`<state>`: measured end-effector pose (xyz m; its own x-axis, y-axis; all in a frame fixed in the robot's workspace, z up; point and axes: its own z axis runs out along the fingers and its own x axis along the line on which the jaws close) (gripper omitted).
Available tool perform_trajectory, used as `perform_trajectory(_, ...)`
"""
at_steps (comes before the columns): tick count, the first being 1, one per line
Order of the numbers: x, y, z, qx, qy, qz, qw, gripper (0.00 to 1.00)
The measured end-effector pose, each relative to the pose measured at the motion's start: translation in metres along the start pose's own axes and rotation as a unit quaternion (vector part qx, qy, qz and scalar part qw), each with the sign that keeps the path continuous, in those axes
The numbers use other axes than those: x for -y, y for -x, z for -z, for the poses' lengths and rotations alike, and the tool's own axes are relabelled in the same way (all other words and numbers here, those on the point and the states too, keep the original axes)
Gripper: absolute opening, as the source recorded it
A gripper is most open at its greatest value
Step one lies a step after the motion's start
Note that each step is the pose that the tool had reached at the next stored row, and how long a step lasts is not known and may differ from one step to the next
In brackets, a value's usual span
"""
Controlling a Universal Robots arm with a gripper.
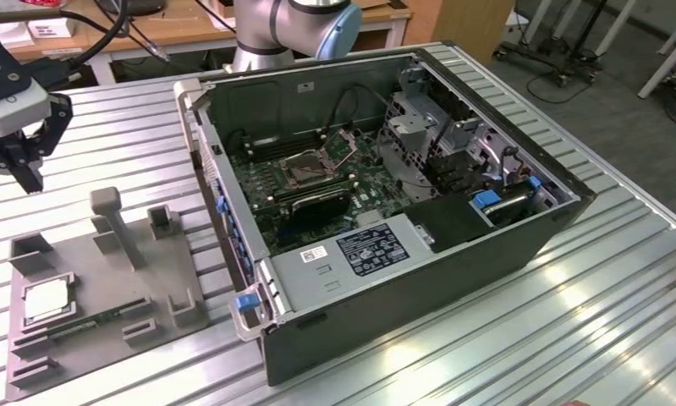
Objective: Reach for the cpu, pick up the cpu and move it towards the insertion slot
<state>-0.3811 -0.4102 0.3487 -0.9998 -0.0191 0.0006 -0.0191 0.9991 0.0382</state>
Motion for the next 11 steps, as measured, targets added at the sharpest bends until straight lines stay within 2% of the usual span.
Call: perform_trajectory(11,0.0002,-0.0002,-0.0052,0.0,0.0,0.0,1.0,0.11)
